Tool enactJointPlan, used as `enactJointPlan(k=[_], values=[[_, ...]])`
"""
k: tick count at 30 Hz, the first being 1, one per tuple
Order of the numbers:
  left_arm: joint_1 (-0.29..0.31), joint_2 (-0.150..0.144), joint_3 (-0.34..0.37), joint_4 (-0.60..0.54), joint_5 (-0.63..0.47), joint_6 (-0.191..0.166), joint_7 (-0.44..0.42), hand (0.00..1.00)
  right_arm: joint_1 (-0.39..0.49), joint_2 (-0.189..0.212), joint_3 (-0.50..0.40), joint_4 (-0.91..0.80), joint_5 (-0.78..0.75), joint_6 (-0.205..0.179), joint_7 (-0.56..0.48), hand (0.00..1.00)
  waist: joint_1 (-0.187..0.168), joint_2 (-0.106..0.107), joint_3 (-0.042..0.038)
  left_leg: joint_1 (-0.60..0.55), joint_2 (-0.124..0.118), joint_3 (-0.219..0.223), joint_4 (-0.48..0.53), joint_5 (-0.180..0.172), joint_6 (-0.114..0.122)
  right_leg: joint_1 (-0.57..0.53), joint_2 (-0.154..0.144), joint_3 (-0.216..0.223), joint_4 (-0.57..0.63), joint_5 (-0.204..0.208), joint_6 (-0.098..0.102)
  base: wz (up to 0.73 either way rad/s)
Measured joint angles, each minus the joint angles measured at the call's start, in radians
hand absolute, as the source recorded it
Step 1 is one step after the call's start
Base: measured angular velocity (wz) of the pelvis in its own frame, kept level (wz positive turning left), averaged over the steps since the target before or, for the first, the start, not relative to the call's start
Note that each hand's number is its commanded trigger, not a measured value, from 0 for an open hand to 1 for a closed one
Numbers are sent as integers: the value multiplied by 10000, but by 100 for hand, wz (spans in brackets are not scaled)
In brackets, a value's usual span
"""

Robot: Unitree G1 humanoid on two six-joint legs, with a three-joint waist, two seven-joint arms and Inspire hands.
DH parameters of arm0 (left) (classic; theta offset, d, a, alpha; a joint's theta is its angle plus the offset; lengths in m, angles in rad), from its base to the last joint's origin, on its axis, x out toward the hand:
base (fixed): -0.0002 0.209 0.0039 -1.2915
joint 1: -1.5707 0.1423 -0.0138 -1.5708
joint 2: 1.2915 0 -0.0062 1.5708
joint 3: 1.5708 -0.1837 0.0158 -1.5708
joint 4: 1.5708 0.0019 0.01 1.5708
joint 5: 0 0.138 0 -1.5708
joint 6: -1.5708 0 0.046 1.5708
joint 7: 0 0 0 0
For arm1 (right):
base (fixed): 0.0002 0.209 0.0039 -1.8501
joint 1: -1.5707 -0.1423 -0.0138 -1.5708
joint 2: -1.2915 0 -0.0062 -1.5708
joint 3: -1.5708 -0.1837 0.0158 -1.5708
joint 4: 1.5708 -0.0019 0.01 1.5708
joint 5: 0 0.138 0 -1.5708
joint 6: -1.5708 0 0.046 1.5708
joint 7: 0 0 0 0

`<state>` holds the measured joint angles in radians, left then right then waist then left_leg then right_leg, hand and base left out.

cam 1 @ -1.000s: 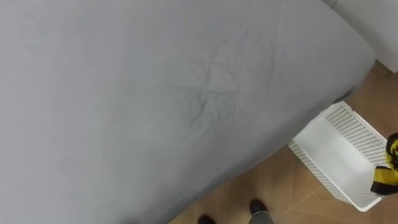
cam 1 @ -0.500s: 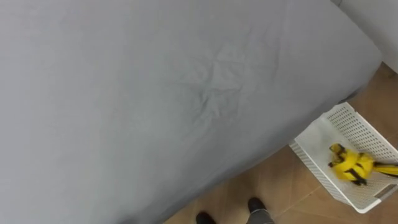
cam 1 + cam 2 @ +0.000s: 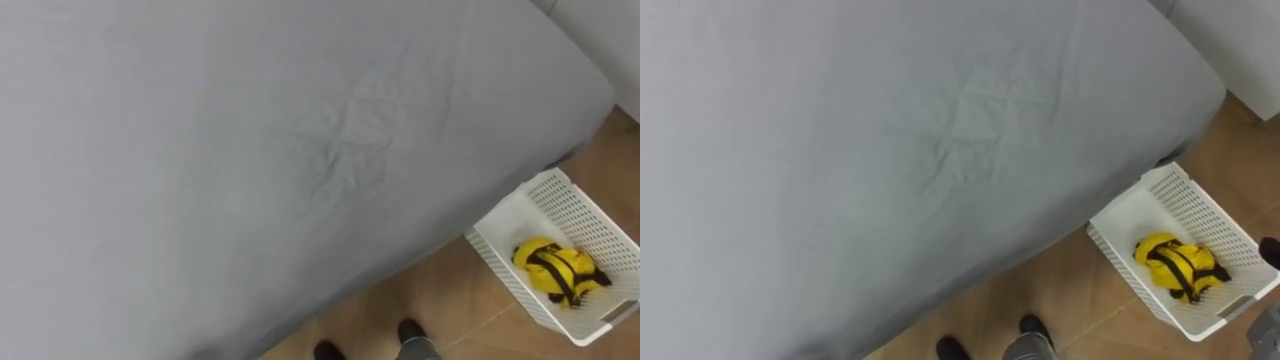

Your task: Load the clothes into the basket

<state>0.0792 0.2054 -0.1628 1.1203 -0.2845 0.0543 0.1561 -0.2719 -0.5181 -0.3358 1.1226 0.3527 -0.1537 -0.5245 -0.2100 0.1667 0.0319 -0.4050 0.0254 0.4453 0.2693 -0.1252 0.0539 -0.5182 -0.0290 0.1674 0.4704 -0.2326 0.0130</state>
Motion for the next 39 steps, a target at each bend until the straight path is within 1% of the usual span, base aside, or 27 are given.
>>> enactJointPlan(k=[3,4,7,8,9,10,11,12,13,14,15,16,17,18,20,21,22,24,25,27,29,30,32,33,35,36,39], values=[[13,1,2,5,-1,-80,0,0,39,4,0,16,3,0,-7,0,0,-11,-7,88,-2,-99,-3,14,17,149,-10,-83,-49,3,-5,9],[65,1,9,6,4,-109,0,0,106,24,3,46,3,-3,-3,0,25,-132,25,228,-3,-122,-13,15,16,318,-8,-104,-85,1,-8,8],[123,38,32,-34,17,-162,-8,0,315,52,64,109,105,-49,43,0,43,-211,15,470,42,-302,-28,14,14,756,-16,-347,-454,34,-35,16],[142,83,30,-103,17,-183,-11,0,491,129,130,107,238,-107,76,0,63,-248,-25,523,72,-386,-50,15,13,896,11,-404,-579,62,-27,15],[154,150,30,-197,9,-195,-22,0,630,245,254,107,393,-108,135,0,169,-340,-43,620,135,-399,-102,14,11,990,10,-469,-629,91,-46,12],[157,162,31,-228,5,-196,-33,0,748,295,360,107,440,-108,152,0,217,-375,-54,677,138,-435,-136,25,-6,1087,-10,-557,-718,127,-61,18],[165,185,35,-272,1,-199,-105,0,1002,463,425,90,486,-114,225,0,244,-416,-65,798,142,-617,-166,32,-18,1373,-3,-701,-914,173,-72,28],[257,226,38,-385,7,-200,-134,0,1251,693,527,18,522,-113,231,0,314,-474,-111,956,137,-719,-240,41,-38,1623,-3,-818,-1073,192,-84,30],[308,240,57,-443,36,-205,-155,0,1375,814,598,-21,511,-114,231,0,375,-505,-125,1066,134,-748,-304,54,-58,1767,-14,-894,-1163,220,-100,19],[402,246,160,-625,36,-201,-197,0,1584,1064,653,-22,495,-114,250,0,527,-568,-149,1269,134,-830,-406,70,-83,2065,-8,-996,-1407,269,-115,24],[548,250,223,-827,47,-210,-218,0,1793,1292,880,-5,486,-112,270,0,566,-622,-150,1448,115,-1002,-503,94,-117,2396,-17,-1169,-1660,327,-132,28],[608,258,228,-873,74,-250,-219,0,1875,1424,1017,12,480,-108,302,0,586,-671,-152,1545,77,-1077,-553,104,-133,2548,-20,-1233,-1740,331,-139,40],[677,258,239,-876,219,-354,-218,0,2067,1691,1225,23,468,-97,442,0,626,-778,-177,1761,-10,-1241,-686,138,-173,2862,-31,-1379,-1919,342,-151,31],[687,259,236,-875,263,-375,-217,0,2178,1814,1349,37,447,-92,514,0,672,-826,-203,1863,-17,-1301,-726,142,-178,3016,-32,-1441,-2008,351,-165,36],[683,252,237,-886,387,-391,-194,0,2493,2250,2005,127,317,-80,837,0,769,-981,-239,2204,-51,-1485,-823,140,-185,3624,-55,-1815,-2371,423,-189,49],[678,247,244,-891,553,-428,-200,0,2552,2485,2140,263,88,-62,1100,0,784,-1052,-235,2364,-71,-1489,-877,140,-187,3912,-78,-1997,-2555,423,-190,51],[681,240,254,-891,634,-451,-202,0,2590,2581,2204,385,-40,-47,1241,0,804,-1096,-231,2448,-85,-1514,-910,141,-188,4042,-81,-2036,-2621,423,-190,36],[683,144,292,-891,822,-554,-198,0,2775,2793,2885,453,-109,50,1716,0,1168,-1217,-247,2748,-149,-1601,-997,141,-192,4432,-129,-2130,-2793,420,-187,15],[680,106,308,-897,845,-558,-191,0,2811,2834,3066,453,-161,75,1814,0,1211,-1243,-263,2788,-181,-1685,-997,140,-192,4546,-149,-2207,-2884,420,-185,25],[638,-30,411,-923,1110,-587,-116,0,2965,3071,3521,509,-735,358,2186,0,1291,-1358,-257,2980,-285,-1946,-1018,140,-192,4968,-222,-2527,-3049,408,-161,39],[658,-84,472,-1008,1519,-590,-76,0,3047,3304,3668,495,-1215,499,2449,0,1374,-1480,-245,3099,-358,-2094,-1025,140,-191,5223,-262,-2699,-3210,376,-122,30],[653,-104,520,-1017,1613,-605,-78,0,3074,3351,3765,492,-1352,536,2559,0,1435,-1509,-257,3117,-373,-2118,-1026,138,-191,5248,-276,-2733,-3217,352,-112,23],[633,-197,599,-1099,1668,-694,-78,0,3151,3493,4161,514,-1738,694,2959,0,1631,-1616,-256,3148,-444,-2318,-1023,131,-180,5330,-324,-2840,-3205,288,-71,17],[623,-231,602,-1093,1668,-723,-75,0,3164,3529,4270,530,-1837,734,3018,0,1656,-1638,-250,3174,-469,-2368,-1024,128,-175,5372,-341,-2877,-3204,266,-59,21],[596,-394,615,-1043,1680,-837,-71,0,3179,3606,4339,555,-2301,909,3238,0,1761,-1665,-259,3219,-547,-2530,-1055,104,-137,5441,-398,-2982,-3181,210,-11,13],[591,-412,629,-996,1688,-892,-79,0,3178,3614,4325,673,-2515,927,3274,0,1868,-1687,-243,3312,-560,-2566,-1110,89,-122,5503,-410,-2968,-3185,209,-3,0],[597,-423,725,-869,1782,-911,-83,0,3196,3633,4324,799,-2872,1022,3353,0,1912,-1743,-222,3499,-577,-2580,-1113,8,-121,5713,-418,-2989,-3199,195,19,0]])
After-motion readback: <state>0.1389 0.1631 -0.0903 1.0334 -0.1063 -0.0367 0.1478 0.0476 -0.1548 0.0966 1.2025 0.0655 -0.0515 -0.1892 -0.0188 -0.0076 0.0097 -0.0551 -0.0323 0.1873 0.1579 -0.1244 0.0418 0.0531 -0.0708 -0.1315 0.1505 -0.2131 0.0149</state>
